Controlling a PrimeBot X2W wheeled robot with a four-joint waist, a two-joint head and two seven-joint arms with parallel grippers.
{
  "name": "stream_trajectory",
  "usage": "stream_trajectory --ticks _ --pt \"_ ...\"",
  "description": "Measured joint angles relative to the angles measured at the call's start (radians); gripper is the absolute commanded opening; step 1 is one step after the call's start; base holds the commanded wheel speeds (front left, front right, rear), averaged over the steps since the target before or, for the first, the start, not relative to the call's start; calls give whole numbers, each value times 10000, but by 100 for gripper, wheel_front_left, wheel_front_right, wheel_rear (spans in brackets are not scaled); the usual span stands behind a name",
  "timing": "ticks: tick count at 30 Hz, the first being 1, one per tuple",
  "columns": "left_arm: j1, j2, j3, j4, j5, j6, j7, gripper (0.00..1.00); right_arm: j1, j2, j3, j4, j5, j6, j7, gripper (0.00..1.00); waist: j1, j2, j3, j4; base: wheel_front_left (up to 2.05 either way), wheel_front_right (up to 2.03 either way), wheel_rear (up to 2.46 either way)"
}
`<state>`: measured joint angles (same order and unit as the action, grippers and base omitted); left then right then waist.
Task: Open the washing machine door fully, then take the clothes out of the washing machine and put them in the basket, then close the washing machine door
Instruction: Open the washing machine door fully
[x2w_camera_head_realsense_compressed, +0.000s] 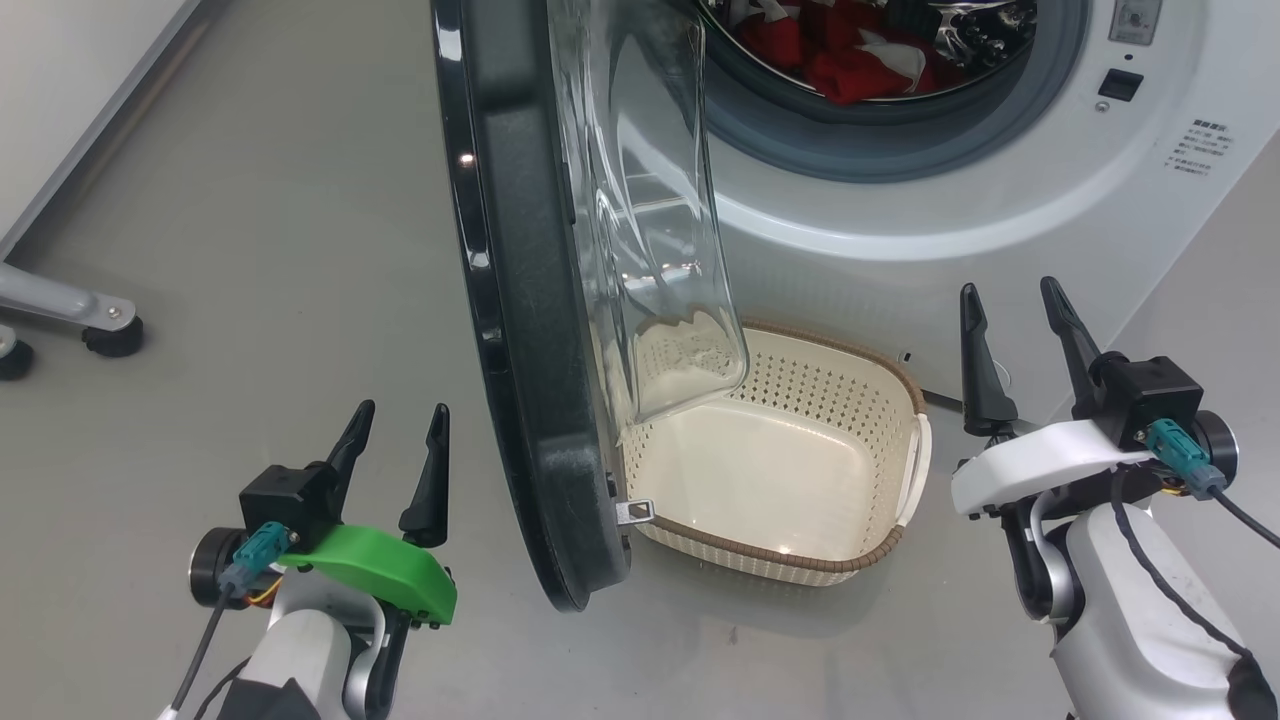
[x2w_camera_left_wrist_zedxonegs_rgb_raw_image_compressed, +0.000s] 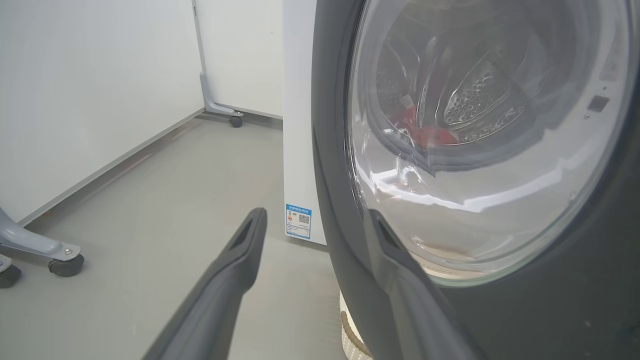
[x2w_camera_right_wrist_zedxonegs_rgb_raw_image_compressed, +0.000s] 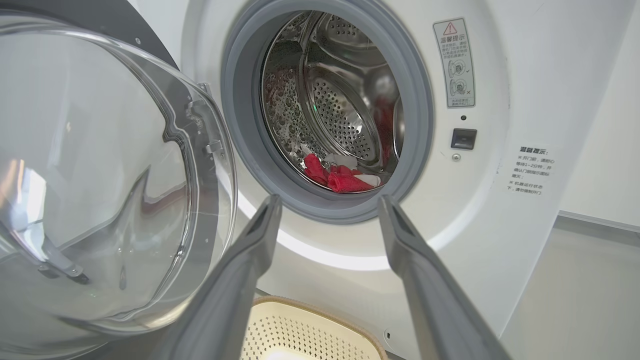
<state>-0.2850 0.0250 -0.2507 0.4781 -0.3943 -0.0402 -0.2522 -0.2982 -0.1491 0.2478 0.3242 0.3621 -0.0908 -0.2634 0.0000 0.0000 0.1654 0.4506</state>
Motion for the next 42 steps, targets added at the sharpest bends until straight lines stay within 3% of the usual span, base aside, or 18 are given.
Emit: stream_trajectory --ticks 13,14,15,17,18,30,42 --pt "12 0 117 -92 0 48 0 100 197 263 -221 117 -437 100 0 100 0 0 11 33 0 0 0" --pt "12 0 130 -102 2 54 0 65 207 270 -232 134 -479 105 0 100 0 0 13 36 0 0 0" --pt "14 0 151 -130 2 59 0 44 207 278 -247 142 -485 107 0 100 0 0 16 38 0 0 0" --pt "15 0 182 -199 2 96 0 11 207 297 -274 165 -514 184 0 100 0 0 18 42 0 0 0" --pt "15 0 194 -240 2 102 0 0 207 309 -284 176 -529 194 0 100 0 0 18 44 0 0 0" --pt "7 0 679 -1108 73 299 0 0 251 476 -493 238 -754 378 0 100 0 0 -16 105 0 0 0" --pt "-301 50 1557 -4234 874 671 -44 0 448 560 -809 330 -949 491 0 100 0 0 -213 246 0 0 0"
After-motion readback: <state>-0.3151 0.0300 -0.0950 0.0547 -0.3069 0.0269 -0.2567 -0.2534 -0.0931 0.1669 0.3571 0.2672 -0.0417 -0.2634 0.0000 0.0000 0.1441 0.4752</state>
